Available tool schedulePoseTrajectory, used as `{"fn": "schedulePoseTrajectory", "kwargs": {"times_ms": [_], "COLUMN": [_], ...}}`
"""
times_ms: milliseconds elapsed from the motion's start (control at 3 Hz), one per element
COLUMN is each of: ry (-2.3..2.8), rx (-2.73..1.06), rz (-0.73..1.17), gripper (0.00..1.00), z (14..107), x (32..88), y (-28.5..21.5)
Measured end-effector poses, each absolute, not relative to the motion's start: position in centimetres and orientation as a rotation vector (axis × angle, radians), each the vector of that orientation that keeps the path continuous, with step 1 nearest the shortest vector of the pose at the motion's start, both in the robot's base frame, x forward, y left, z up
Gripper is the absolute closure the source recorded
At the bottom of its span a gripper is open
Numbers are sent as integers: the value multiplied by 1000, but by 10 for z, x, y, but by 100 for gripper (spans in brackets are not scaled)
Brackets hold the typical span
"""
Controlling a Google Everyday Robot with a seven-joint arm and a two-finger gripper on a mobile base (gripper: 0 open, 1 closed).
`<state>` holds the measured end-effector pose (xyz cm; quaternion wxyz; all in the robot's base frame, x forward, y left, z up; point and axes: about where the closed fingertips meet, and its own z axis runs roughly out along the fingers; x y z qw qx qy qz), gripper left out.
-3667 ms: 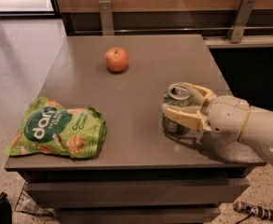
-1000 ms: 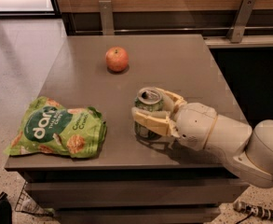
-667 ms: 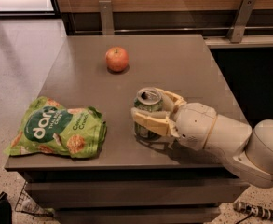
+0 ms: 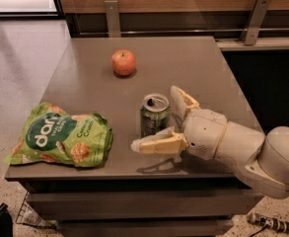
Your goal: Move green can near green rice chip bag
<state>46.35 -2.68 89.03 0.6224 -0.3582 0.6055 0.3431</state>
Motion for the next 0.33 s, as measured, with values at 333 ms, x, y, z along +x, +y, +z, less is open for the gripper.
{"fn": "schedulePoseTrajectory", "kwargs": {"times_ms": [333], "ry": [1391], "rx": [-823], "rz": [788], "gripper": [0], "z": [890], "x": [463], "y": [-27]}}
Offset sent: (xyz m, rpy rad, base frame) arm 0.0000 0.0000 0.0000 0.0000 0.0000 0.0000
